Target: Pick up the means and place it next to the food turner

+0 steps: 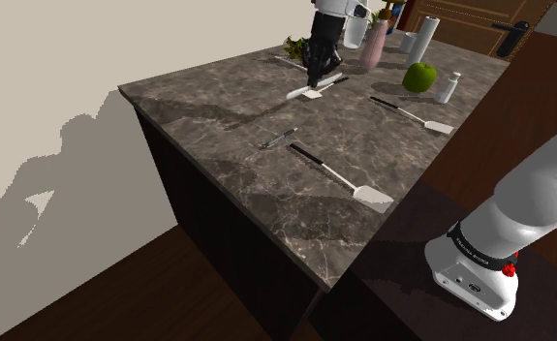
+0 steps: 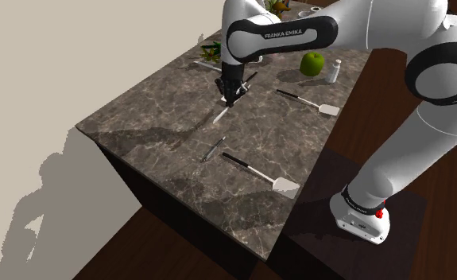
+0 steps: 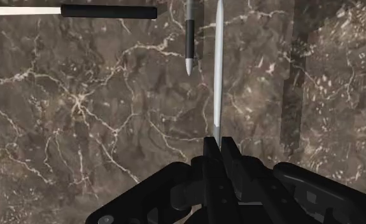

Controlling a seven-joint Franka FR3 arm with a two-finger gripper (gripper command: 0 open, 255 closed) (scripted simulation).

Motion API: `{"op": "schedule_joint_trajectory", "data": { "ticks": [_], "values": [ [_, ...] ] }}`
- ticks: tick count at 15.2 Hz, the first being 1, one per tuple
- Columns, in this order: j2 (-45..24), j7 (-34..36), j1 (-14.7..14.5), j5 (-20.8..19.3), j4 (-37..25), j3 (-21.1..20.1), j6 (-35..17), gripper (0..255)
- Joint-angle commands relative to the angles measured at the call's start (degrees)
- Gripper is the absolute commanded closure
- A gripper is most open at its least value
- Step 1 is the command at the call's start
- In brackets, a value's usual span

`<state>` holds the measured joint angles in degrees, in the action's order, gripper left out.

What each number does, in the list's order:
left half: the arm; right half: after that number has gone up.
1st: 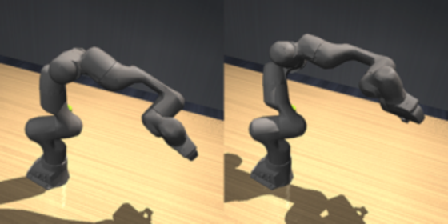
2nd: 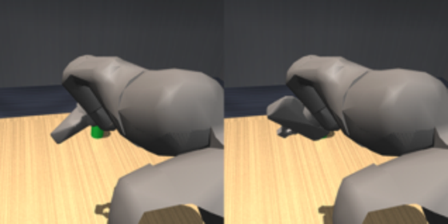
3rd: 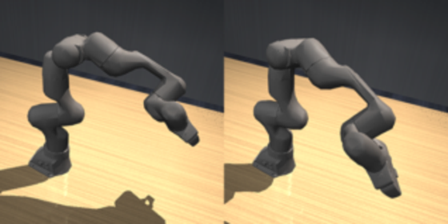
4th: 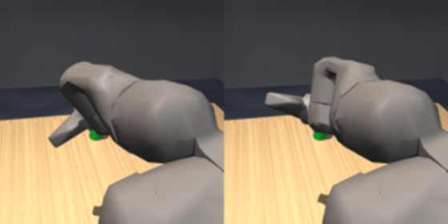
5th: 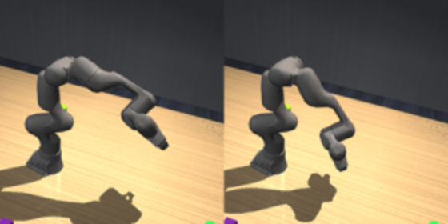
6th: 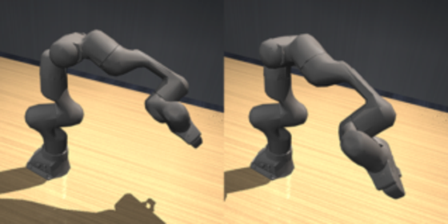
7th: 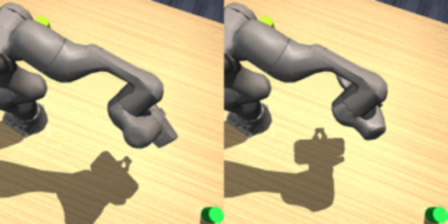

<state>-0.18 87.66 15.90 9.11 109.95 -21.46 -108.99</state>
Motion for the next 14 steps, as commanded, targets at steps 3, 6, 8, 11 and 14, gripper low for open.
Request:
{"op": "schedule_joint_trajectory", "data": {
  "ticks": [3,6,8,11,14],
  "values": [
    [5.3,-6.1,2.6,1.7,5.3,2.8,0.6,255],
    [8.5,-10.5,4.3,2.2,8.5,5.2,1.2,255],
    [10.4,-13.3,5.4,2.3,10.3,6.9,1.7,255],
    [12.7,-17.5,7.2,2.0,12.6,9.5,2.5,255],
    [13.5,-19.5,7.9,1.8,14.0,10.7,2.1,255]
  ]
}}
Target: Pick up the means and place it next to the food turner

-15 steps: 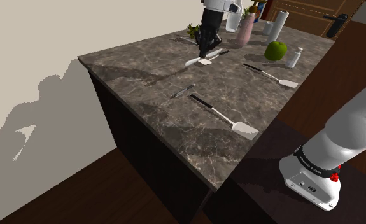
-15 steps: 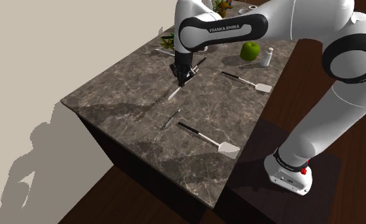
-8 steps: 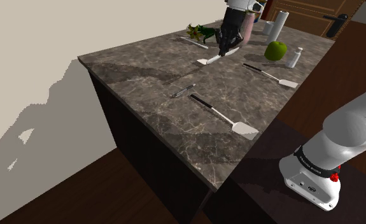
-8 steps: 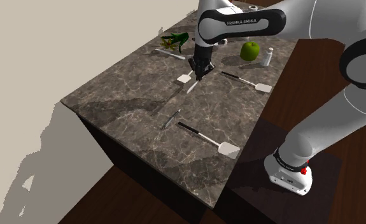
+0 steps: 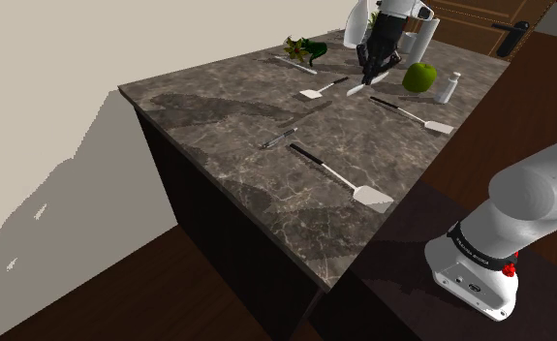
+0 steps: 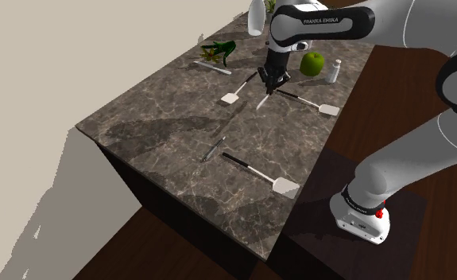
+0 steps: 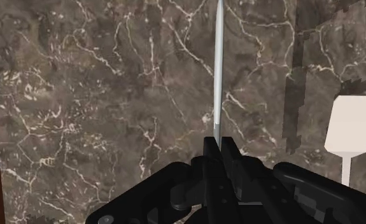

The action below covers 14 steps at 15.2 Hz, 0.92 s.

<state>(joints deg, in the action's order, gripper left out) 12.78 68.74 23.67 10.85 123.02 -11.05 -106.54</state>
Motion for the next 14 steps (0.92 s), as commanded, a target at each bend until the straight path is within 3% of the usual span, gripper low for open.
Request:
{"op": "schedule_joint_trajectory", "data": {
  "ticks": [1,14],
  "values": [
    [0.4,-0.7,0.1,0.1,1.6,0.3,-1.1,255],
    [-2.8,-1.8,-0.1,0.4,8.6,-0.3,-11.3,255]
  ]
}}
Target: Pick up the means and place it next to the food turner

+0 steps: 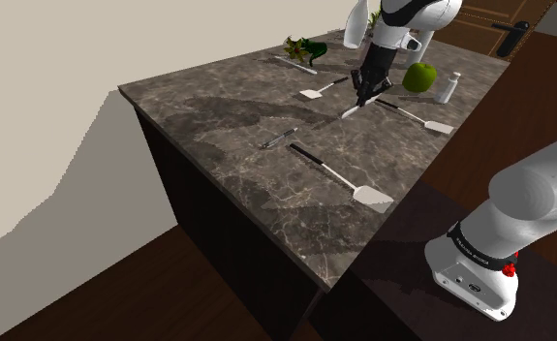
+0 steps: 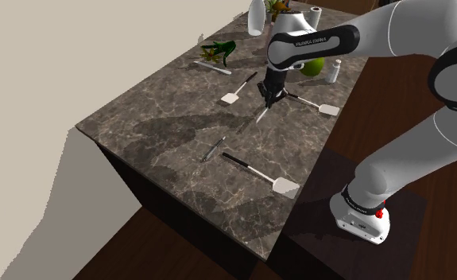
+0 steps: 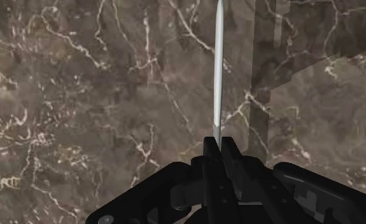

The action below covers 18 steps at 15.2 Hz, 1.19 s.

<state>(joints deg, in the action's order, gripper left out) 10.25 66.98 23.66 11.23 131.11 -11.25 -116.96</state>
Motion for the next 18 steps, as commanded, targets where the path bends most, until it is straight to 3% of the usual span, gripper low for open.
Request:
{"op": "schedule_joint_trajectory", "data": {
  "ticks": [1,9,10,15,18],
  "values": [
    [-0.6,-0.1,-0.1,0.1,1.0,-0.1,-1.6,255],
    [-1.0,-0.1,-0.1,0.1,1.4,-0.2,-2.4,255],
    [-1.0,-0.1,-0.1,0.1,1.4,-0.2,-2.4,0],
    [-1.0,-0.1,-0.1,0.1,1.4,-0.2,-2.4,0],
    [0.9,-0.1,0.3,-0.3,-2.6,0.5,3.5,0]
  ]
}}
